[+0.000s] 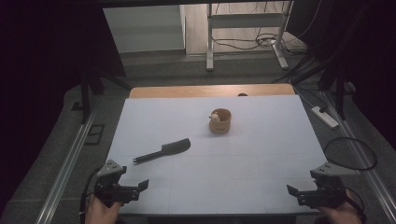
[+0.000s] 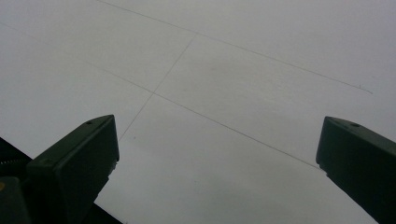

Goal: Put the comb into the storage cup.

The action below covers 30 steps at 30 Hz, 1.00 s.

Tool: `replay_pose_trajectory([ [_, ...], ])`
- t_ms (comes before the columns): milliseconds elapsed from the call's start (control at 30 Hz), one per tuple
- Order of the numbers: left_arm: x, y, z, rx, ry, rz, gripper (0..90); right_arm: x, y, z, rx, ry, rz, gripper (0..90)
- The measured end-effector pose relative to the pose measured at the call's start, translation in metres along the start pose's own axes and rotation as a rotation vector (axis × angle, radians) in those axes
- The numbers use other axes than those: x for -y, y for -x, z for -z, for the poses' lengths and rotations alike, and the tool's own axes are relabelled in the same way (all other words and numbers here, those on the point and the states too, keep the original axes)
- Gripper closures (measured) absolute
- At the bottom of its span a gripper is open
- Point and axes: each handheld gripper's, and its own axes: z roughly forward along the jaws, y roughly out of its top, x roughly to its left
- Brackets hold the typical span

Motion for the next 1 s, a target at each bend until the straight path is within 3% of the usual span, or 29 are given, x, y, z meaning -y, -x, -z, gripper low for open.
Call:
replay_pose_trajectory([
  [567,-0.023,-0.003,-0.018,0.001,-0.024,-0.034,0.0,0.0,0.0,0.0,-0.002,-0.003,0.001,0.0],
  [1000,-0.044,-0.009,-0.036,-0.004,-0.039,-0.036,0.0,0.0,0.0,-0.001,-0.003,-0.004,-0.001,0.0],
])
